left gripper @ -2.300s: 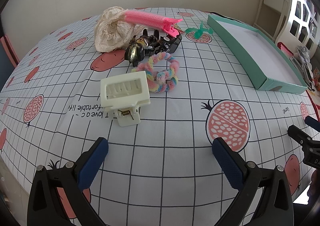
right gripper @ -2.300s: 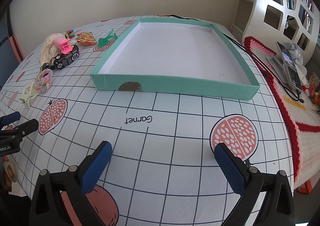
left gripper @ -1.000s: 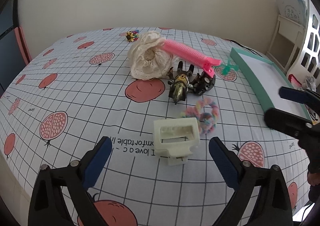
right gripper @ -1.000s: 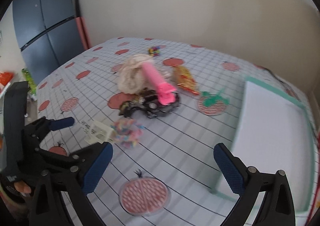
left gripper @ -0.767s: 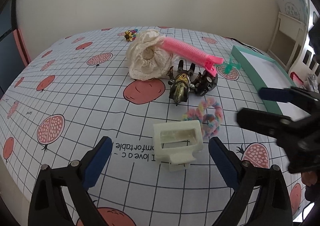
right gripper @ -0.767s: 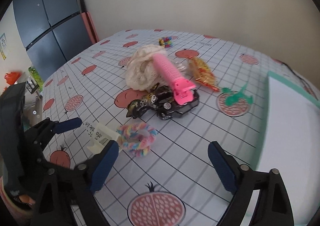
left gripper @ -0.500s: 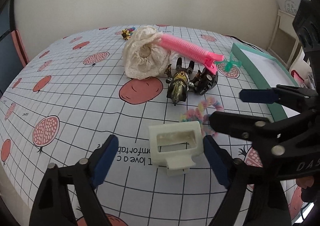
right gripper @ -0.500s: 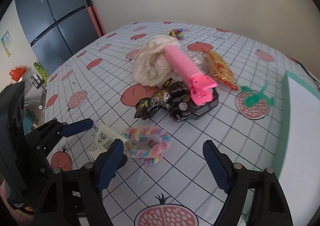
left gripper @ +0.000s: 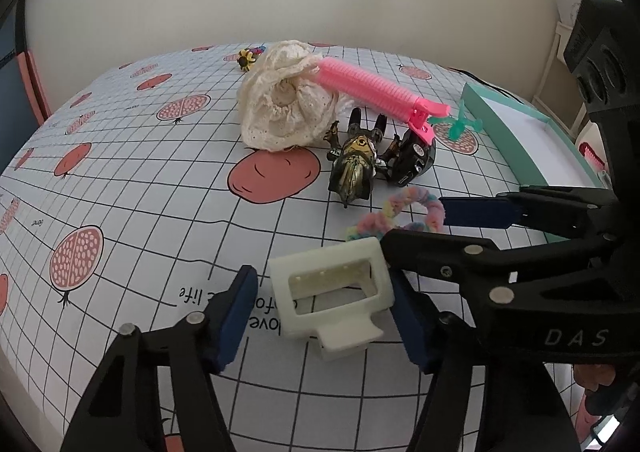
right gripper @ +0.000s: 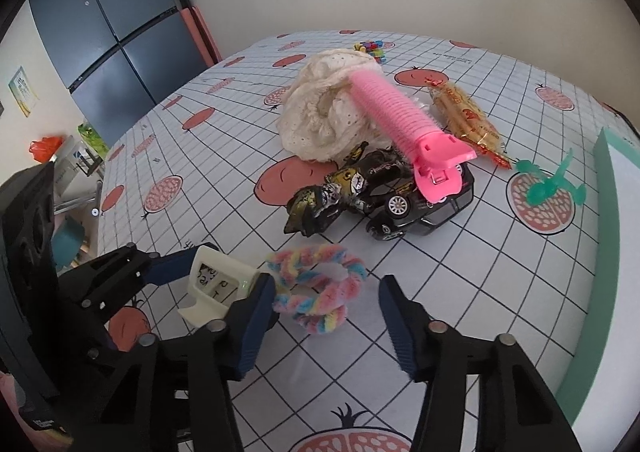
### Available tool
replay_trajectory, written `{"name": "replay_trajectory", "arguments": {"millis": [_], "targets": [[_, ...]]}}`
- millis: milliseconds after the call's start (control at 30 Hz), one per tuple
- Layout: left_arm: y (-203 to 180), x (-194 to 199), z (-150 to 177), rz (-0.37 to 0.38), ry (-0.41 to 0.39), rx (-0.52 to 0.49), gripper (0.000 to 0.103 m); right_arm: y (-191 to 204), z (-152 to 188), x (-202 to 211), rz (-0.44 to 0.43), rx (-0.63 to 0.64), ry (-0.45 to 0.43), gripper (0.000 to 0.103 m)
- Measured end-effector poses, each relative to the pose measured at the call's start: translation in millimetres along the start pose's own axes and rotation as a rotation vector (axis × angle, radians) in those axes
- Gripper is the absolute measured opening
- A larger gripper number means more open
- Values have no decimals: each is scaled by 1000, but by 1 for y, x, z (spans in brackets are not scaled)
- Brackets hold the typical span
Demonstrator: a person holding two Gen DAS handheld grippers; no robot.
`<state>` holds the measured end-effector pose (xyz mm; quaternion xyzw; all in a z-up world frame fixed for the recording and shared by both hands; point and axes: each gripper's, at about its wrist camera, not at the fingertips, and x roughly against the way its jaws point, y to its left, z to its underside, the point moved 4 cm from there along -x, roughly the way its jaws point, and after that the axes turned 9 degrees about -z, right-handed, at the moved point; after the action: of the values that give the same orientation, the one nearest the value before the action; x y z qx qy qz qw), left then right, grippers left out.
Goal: Organize objects
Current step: 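Grasp the cream clip with the left tool while the right tool grasps the rainbow ring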
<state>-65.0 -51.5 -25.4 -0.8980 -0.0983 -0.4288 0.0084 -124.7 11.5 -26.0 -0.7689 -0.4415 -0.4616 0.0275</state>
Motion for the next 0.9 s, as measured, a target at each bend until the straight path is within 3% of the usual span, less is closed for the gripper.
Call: {"name": "replay_trajectory", "arguments": {"millis": [133, 333, 900], "targets": [[-1, 1, 1, 1, -8, -9, 59, 0, 1, 0, -21, -11, -4, 45], [3, 2, 0, 14, -10, 11, 59, -2, 3, -1, -29, -30, -3, 31], [10, 10, -2, 13, -26, 18, 59, -9, 4, 11, -54, -64, -34, 21]]}}
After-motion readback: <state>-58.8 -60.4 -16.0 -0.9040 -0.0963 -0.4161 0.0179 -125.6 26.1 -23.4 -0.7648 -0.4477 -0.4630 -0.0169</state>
